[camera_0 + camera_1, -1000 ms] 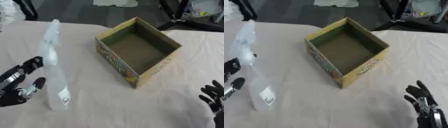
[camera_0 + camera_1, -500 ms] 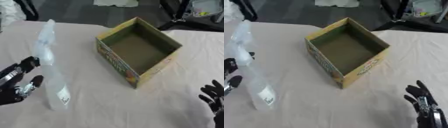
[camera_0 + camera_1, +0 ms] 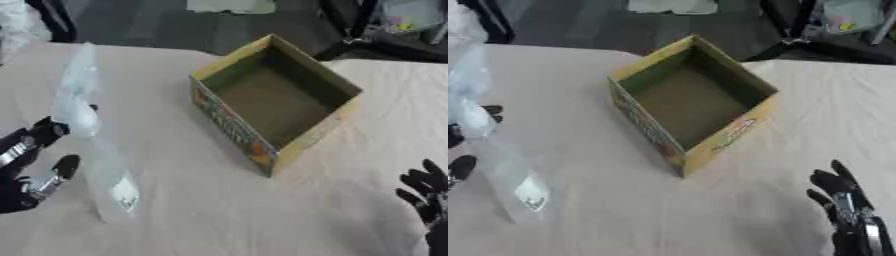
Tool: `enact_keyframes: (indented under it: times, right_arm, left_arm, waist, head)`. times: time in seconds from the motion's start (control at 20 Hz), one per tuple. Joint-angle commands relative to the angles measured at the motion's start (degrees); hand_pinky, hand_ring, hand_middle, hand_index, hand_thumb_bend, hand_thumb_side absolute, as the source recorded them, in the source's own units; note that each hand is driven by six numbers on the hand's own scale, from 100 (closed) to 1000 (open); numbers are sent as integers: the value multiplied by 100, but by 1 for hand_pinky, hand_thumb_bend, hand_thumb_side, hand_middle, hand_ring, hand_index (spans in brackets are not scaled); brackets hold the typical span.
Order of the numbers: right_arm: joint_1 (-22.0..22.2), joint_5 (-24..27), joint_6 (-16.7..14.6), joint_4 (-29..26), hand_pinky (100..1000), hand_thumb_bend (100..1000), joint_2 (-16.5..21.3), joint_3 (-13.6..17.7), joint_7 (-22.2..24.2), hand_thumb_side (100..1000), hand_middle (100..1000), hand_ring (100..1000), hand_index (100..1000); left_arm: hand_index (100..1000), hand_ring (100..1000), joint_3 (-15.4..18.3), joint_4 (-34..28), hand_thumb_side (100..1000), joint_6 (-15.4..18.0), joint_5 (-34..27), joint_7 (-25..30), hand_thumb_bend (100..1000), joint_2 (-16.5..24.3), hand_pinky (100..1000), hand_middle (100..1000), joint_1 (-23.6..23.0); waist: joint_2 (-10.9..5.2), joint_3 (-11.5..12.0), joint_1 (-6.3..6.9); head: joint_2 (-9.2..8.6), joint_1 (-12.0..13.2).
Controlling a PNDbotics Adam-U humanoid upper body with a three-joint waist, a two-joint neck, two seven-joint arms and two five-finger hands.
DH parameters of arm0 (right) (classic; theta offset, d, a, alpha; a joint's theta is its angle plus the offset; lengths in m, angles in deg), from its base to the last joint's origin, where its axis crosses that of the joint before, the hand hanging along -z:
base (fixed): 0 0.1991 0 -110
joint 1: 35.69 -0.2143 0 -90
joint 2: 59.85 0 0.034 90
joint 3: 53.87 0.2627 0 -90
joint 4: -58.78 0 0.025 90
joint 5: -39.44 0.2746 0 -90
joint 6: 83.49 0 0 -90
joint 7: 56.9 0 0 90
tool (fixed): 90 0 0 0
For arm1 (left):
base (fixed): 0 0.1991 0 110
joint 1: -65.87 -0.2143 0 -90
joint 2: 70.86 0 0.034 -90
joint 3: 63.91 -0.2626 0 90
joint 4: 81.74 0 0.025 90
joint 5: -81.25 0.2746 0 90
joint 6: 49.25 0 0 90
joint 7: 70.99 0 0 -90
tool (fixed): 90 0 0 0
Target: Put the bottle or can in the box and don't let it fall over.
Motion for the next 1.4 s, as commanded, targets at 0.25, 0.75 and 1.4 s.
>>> enact_keyframes:
  times: [0.25, 0.75, 1.4]
  right_arm:
    - [15, 66, -23, -70, 819, 100, 115, 30, -13, 822, 995, 859, 744]
    - [9, 84, -10, -70, 820, 100, 127, 24, -10, 824, 995, 859, 744]
    - [6, 97, 13, -70, 820, 100, 138, 30, -16, 828, 996, 859, 744]
  left_arm:
    - [899, 1000, 74, -261, 659, -94, -188, 96, 100, 273, 1000, 1000, -12]
    - [871, 1000, 77, -384, 659, -290, -472, 253, 100, 313, 1000, 993, 3]
    - [866, 1000, 7, -500, 658, -445, -515, 341, 100, 328, 1000, 988, 107]
  waist:
    - [-134, 3, 44]
    - [-133, -28, 65]
    - [-136, -28, 77]
  head:
    - [-57, -19]
    - [-39, -60]
    - [-49, -39]
